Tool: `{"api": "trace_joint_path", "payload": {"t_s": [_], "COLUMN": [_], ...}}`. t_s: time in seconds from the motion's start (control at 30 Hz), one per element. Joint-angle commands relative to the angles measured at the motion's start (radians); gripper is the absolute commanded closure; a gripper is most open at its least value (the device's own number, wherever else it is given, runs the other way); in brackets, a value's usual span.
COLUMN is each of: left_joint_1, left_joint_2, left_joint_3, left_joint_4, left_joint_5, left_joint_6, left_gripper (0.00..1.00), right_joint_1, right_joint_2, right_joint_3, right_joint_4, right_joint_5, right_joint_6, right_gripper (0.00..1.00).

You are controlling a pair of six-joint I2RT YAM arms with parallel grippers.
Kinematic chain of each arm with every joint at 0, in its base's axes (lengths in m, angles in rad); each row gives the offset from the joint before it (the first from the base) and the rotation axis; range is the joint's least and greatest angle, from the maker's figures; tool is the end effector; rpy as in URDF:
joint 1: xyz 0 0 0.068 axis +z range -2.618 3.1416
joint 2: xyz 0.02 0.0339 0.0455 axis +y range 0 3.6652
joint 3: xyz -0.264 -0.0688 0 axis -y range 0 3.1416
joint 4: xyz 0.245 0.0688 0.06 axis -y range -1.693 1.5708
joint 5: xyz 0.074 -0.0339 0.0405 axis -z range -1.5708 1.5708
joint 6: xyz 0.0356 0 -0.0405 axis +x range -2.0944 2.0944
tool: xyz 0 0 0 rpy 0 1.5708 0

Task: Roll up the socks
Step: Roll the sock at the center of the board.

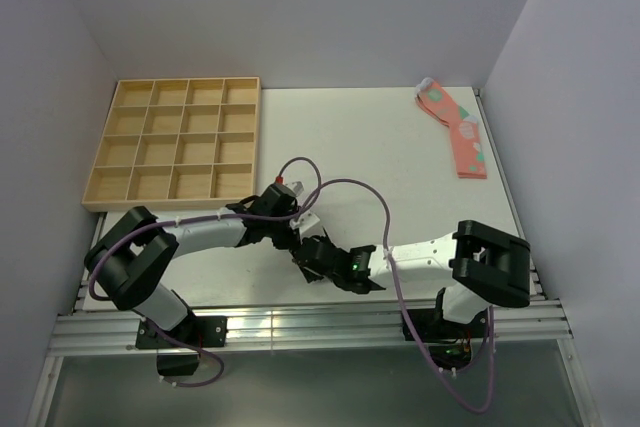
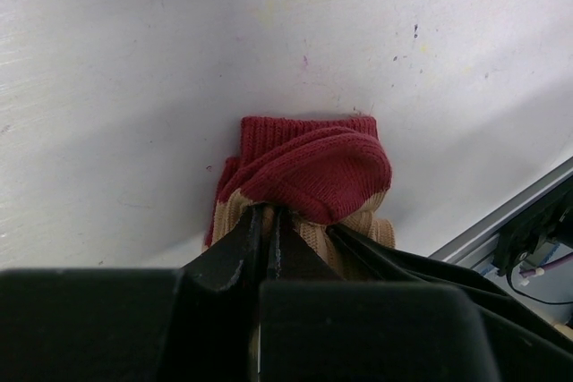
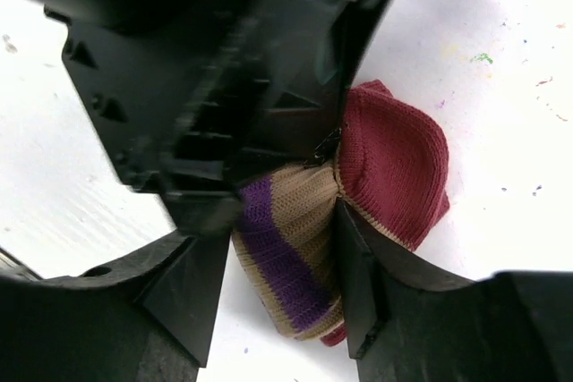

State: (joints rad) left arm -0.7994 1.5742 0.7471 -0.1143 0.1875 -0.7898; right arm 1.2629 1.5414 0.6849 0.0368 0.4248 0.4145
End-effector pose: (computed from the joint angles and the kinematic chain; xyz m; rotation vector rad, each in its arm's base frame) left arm 0.2009 -0.2162 0.1497 0.0962 2.7158 -0.8099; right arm 0.1021 0.2726 0.1538 -0.7738 2.1919 0.3453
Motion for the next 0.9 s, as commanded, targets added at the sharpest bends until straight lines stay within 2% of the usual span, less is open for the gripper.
{"api": "trace_joint_path", "payload": {"t_s": [0.0, 0.23, 0.53, 0.73, 0.8, 0.87], "left_joint_1": [-0.009, -0.009, -0.011, -0.015, -0.018, -0.02], "left_joint_2": [0.049, 0.037, -0.035, -0.101, -0.123, -0.157], "left_joint_3": [-0.066, -0.106, -0.189, -0.222, -0.227, -0.226], "left_joint_4": [-0.081, -0.054, -0.018, -0.016, -0.016, -0.025], "left_joint_5": [-0.054, -0.054, -0.066, -0.114, -0.138, -0.158], "left_joint_6": [0.029, 0.014, -0.054, -0.1, -0.111, -0.114], "left_gripper": [1.0, 1.0, 1.0, 1.0, 0.96, 0.86], "right_joint_1": [-0.042, -0.092, -0.187, -0.258, -0.276, -0.293], "right_joint_2": [0.04, 0.011, -0.044, -0.026, -0.009, 0.012], "right_joint_3": [-0.088, -0.14, -0.24, -0.24, -0.229, -0.229], "right_joint_4": [0.027, 0.095, 0.259, 0.284, 0.278, 0.29], "right_joint_5": [-0.138, -0.187, -0.345, -0.464, -0.483, -0.52], "right_joint_6": [0.098, 0.11, 0.129, 0.129, 0.124, 0.133], "right_gripper": [0.45, 0.54, 0.58, 0.6, 0.6, 0.61]}}
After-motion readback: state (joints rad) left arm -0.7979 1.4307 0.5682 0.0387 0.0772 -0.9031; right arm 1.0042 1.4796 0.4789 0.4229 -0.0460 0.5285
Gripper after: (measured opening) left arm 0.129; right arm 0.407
